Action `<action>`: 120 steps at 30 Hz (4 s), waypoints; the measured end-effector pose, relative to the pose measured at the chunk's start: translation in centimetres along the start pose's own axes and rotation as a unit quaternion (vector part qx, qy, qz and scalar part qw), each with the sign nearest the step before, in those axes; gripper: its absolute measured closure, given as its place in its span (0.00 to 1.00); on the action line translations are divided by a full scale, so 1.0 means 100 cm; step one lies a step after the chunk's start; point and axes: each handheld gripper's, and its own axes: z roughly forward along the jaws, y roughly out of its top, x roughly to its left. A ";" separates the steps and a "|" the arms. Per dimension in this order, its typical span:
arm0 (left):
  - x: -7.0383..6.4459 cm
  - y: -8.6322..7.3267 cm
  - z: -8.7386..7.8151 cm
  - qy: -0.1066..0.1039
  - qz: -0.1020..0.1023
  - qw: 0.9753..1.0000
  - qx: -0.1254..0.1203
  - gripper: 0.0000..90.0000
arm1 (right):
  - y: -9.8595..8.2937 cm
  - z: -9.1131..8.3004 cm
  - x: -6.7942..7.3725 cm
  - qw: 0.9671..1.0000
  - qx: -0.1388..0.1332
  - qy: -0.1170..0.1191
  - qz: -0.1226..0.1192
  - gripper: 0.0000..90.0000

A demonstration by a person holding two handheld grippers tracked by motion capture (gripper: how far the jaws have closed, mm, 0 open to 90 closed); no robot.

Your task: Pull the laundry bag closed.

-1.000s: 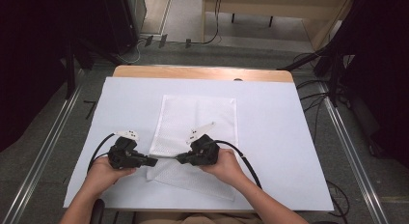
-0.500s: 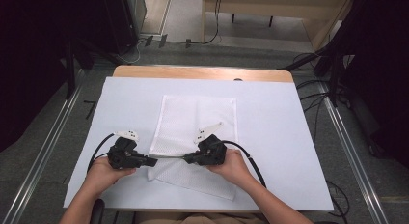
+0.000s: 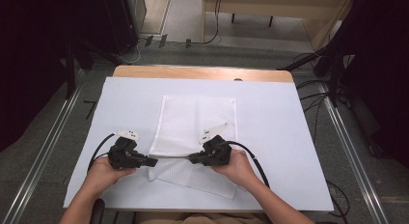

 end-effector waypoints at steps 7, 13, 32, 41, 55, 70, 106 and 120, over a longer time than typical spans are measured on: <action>0.000 0.000 0.000 -0.002 -0.001 1.000 0.000 0.98 | -0.004 -0.006 -0.003 1.000 0.000 -0.003 0.002 0.98; 0.001 -0.001 -0.001 0.000 -0.002 1.000 -0.001 0.98 | -0.007 -0.007 -0.004 1.000 0.006 -0.008 0.006 0.98; 0.004 -0.002 -0.005 0.001 -0.009 1.000 -0.007 0.97 | -0.022 -0.023 -0.007 1.000 0.002 -0.015 0.016 0.98; 0.005 -0.002 -0.005 0.002 -0.011 1.000 -0.010 0.97 | -0.030 -0.030 -0.006 1.000 0.005 -0.016 0.024 0.98; 0.008 -0.003 -0.007 0.004 -0.016 1.000 -0.011 0.97 | -0.038 -0.043 -0.011 0.999 0.004 -0.027 0.034 0.98; 0.008 -0.003 -0.006 0.003 -0.013 1.000 -0.006 0.97 | -0.046 -0.053 -0.014 0.999 0.006 -0.032 0.039 0.98; 0.010 -0.003 -0.006 -0.001 -0.017 1.000 -0.001 0.97 | -0.073 -0.091 -0.025 0.996 0.008 -0.059 0.063 0.98; 0.008 -0.004 -0.002 0.003 -0.015 1.000 0.017 0.94 | -0.075 -0.089 -0.026 0.996 0.014 -0.048 0.073 0.98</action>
